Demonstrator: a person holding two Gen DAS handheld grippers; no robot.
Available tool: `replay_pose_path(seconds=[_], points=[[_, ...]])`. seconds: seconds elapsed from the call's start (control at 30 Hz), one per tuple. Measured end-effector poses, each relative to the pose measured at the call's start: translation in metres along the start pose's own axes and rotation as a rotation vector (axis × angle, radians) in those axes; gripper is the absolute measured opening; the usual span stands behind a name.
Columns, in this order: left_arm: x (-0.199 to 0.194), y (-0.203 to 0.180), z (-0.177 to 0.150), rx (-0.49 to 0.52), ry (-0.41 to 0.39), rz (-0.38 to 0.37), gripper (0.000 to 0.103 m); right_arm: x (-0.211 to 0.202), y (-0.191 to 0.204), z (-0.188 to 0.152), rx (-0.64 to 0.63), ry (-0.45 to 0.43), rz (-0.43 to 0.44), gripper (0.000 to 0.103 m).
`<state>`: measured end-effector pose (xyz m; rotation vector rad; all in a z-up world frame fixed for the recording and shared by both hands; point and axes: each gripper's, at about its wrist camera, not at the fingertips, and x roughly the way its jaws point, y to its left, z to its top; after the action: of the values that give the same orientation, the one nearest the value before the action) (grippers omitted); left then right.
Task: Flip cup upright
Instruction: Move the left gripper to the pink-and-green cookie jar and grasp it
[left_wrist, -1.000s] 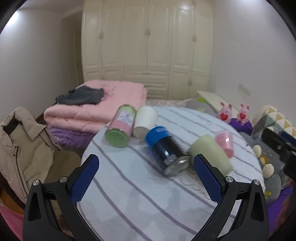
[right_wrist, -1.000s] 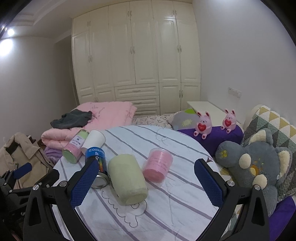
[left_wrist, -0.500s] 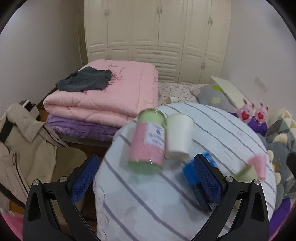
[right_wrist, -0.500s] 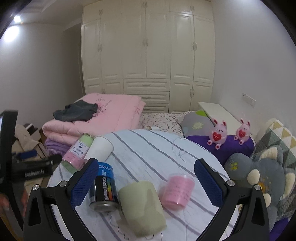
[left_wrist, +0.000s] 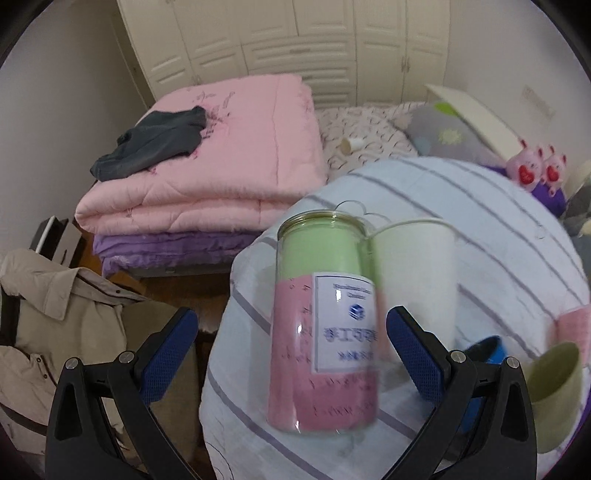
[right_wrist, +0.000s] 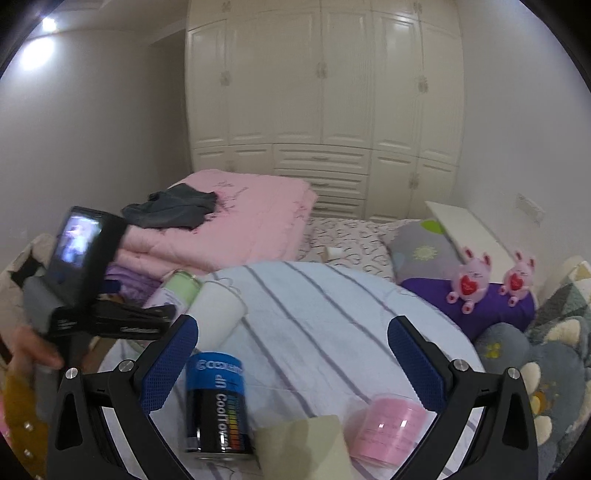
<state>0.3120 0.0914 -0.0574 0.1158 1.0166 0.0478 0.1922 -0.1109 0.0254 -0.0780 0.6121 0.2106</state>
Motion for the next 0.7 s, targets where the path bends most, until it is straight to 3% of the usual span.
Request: replay_pose_path(seconds=[0.37,0.4,0.43,0.5,0.7], points=[[0.043,-0.006,0.002,0.023,0.156,-0.068,0.103,0.025,0.005,0.001,-0.04,0.073,0.004,0.103],[0.045,-0.007,0.002,0.021,0.161,-0.07,0.099,0.026,0.004,0.001,-0.037,0.078,0.005,0.103],[0.046,-0.008,0.002,0.019,0.163,-0.077,0.086,0.027,0.003,0.001,-0.034,0.083,0.006,0.103],[0.045,-0.009,0.002,0.012,0.17,-0.134,0.071,0.03,-0.001,0.0,-0.027,0.09,0.004,0.103],[0.04,-0.009,0.002,0.009,0.169,-0.113,0.071,0.033,-0.008,-0.002,0.014,0.121,0.004,0.103]])
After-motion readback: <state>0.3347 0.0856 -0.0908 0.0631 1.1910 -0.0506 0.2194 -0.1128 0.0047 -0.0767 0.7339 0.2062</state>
